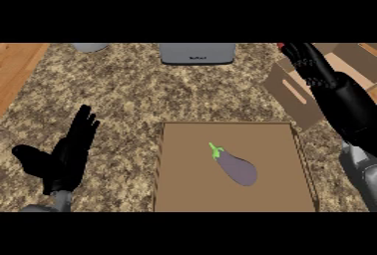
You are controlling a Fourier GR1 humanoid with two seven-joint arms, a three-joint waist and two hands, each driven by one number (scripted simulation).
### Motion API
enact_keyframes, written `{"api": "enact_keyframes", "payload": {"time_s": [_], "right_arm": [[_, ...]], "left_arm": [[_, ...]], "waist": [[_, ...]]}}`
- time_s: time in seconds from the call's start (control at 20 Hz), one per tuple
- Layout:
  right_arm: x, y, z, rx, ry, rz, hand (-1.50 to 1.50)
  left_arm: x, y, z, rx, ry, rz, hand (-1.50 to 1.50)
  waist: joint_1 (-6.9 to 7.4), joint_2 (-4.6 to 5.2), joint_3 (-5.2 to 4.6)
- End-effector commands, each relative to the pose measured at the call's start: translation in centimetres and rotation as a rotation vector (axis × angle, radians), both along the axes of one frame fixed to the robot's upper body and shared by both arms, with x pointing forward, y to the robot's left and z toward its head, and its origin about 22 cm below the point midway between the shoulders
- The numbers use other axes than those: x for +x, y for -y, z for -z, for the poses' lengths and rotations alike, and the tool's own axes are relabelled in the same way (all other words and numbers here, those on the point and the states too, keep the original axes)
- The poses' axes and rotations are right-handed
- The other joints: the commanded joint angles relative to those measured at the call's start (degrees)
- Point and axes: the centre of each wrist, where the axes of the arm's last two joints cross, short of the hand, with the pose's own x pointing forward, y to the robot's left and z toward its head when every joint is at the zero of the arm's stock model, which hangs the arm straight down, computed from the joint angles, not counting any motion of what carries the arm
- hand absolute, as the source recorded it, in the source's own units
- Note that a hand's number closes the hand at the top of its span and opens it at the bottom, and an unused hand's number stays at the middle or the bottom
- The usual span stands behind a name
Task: Pick the eggplant from the tray and place it in the cardboard box
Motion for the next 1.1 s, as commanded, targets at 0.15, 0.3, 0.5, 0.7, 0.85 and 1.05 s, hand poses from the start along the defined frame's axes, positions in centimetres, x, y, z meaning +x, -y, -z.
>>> {"api": "enact_keyframes", "payload": {"time_s": [0.15, 0.3, 0.5, 0.7, 0.85, 1.05], "right_arm": [[-0.7, -0.8, 7.7, -0.416, -0.596, -0.021, -1.50], [0.5, 0.7, 5.3, 0.213, -0.387, 0.267, -1.50], [-1.8, -1.5, 6.9, -1.157, -0.484, -0.133, -1.50], [-1.3, -4.5, 5.0, -1.327, -0.353, -0.282, -1.50], [0.2, -8.1, 0.6, -1.367, -0.275, -0.316, -1.50], [2.5, -11.0, -3.6, -1.464, -0.302, -0.361, -1.50]], "left_arm": [[1.6, 1.9, -3.2, 0.178, 0.182, 0.246, 0.00], [1.4, 1.3, -2.5, 0.184, 0.138, 0.237, 0.00], [2.1, 3.7, -3.0, 0.270, 0.170, 0.448, 0.00], [3.5, 4.4, -4.6, 0.280, 0.184, 0.469, 0.00], [2.9, 5.4, -2.0, 0.279, 0.177, 0.486, 0.00], [4.4, 6.4, -3.1, 0.269, 0.198, 0.461, 0.00]], "waist": [[0.37, 3.73, -1.07], [-7.89, 1.81, 1.46], [1.22, 3.39, -1.23], [1.58, 3.29, -0.75], [1.28, 3.22, -0.81], [1.01, 3.12, -0.82]]}}
